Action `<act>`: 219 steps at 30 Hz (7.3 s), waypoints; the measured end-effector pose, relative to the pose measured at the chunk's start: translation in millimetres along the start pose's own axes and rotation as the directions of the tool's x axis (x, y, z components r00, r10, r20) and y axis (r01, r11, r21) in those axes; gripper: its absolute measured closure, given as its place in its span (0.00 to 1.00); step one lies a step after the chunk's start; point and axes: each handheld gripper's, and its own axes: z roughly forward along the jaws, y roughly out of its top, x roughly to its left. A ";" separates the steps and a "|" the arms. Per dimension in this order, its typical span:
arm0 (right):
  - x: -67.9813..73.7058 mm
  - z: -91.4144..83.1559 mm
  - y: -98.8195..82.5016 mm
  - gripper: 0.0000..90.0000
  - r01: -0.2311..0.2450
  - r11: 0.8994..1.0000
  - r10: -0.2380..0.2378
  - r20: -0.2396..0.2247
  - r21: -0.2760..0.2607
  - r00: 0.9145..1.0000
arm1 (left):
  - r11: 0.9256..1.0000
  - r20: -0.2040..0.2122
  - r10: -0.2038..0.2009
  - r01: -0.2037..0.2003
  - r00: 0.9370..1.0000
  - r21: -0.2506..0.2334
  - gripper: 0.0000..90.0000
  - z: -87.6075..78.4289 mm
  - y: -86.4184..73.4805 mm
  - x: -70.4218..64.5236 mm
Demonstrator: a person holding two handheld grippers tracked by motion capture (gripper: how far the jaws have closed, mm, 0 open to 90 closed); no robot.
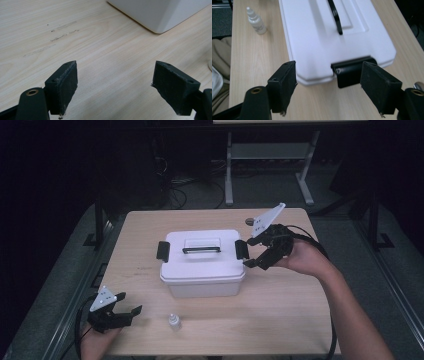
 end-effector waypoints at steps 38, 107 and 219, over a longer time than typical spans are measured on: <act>-17.9 65.0 75.5 0.69 0.125 0.992 -0.122 -0.097 0.020 0.988 | 1.000 0.020 0.003 -0.003 1.000 0.006 0.22 2.1 0.1 1.8; -24.5 50.0 91.9 0.93 0.146 0.989 -0.146 -0.065 -0.003 0.987 | 1.000 0.037 0.019 -0.019 0.999 0.015 0.22 5.4 2.5 -0.2; 11.6 -2.3 -182.8 0.93 -0.266 0.963 0.264 0.050 0.037 0.963 | 0.998 0.024 0.035 -0.036 0.999 0.042 0.23 9.1 1.9 -1.9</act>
